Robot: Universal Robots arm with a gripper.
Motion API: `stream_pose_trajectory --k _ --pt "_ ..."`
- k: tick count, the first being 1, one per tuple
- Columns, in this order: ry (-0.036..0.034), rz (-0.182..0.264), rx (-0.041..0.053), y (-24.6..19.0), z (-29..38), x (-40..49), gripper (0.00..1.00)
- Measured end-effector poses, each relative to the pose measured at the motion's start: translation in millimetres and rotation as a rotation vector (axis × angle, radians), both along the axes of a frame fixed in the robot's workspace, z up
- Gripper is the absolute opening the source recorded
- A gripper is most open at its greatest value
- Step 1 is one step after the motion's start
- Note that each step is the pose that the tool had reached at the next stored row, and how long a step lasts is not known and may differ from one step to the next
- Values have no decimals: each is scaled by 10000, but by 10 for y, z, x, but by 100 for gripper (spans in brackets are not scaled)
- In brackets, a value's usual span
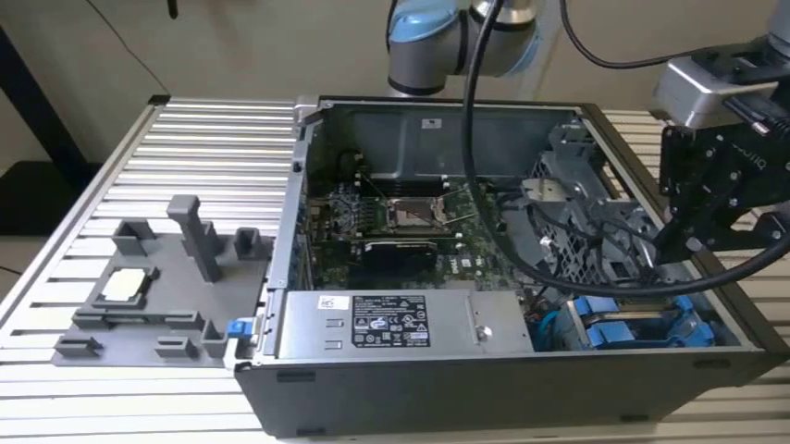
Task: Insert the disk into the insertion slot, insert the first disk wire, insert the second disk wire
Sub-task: 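Insert the first disk wire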
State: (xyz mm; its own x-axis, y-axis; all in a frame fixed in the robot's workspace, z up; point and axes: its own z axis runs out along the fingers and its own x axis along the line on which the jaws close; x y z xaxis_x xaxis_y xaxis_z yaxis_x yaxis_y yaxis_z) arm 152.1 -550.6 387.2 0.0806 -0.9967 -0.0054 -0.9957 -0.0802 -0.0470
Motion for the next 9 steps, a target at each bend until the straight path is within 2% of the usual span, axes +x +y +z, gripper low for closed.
stream_pose_trajectory --k 4,7,9 --pt "402 1 1 -22 -9 79 19" --pt "637 0 1 -39 -16 130 19" --pt "768 0 1 -51 -21 160 19"
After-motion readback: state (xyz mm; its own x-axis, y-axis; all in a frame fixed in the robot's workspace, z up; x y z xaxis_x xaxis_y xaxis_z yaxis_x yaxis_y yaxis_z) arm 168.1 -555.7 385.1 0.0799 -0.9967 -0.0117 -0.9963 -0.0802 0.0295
